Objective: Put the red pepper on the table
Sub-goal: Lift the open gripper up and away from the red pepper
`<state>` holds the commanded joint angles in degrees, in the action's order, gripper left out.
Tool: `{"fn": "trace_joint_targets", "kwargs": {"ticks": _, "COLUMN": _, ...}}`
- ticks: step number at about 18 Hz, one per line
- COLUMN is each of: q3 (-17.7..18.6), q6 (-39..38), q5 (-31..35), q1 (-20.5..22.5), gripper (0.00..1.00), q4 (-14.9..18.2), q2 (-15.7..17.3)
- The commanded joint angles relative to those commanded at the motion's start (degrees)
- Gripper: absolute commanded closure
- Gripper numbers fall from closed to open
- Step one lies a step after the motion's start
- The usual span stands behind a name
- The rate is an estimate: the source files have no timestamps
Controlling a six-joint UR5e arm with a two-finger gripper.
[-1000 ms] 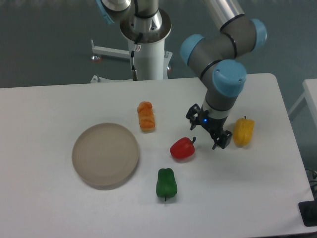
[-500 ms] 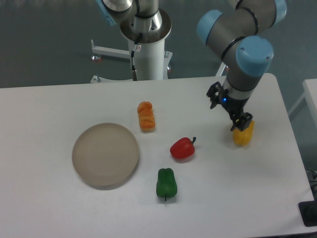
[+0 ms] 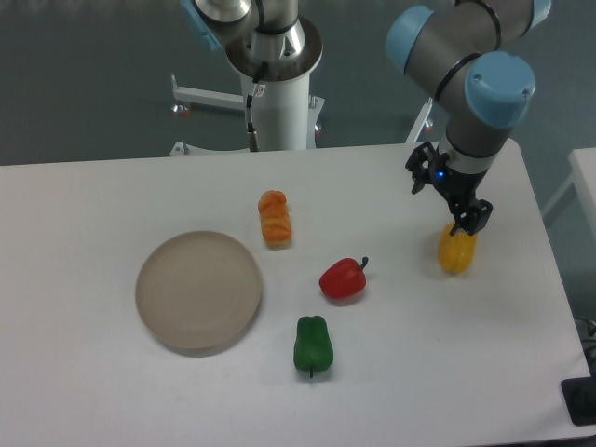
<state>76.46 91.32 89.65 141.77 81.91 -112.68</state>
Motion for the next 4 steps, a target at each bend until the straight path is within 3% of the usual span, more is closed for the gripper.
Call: {"fn": "trace_joint_targets", "kwargs": {"ticks": 4, "q3": 0.0, "q6": 0.0, "q5": -0.6, "q1": 0.0, "gripper": 0.00, "q4": 0.0, "q2": -0.1}}
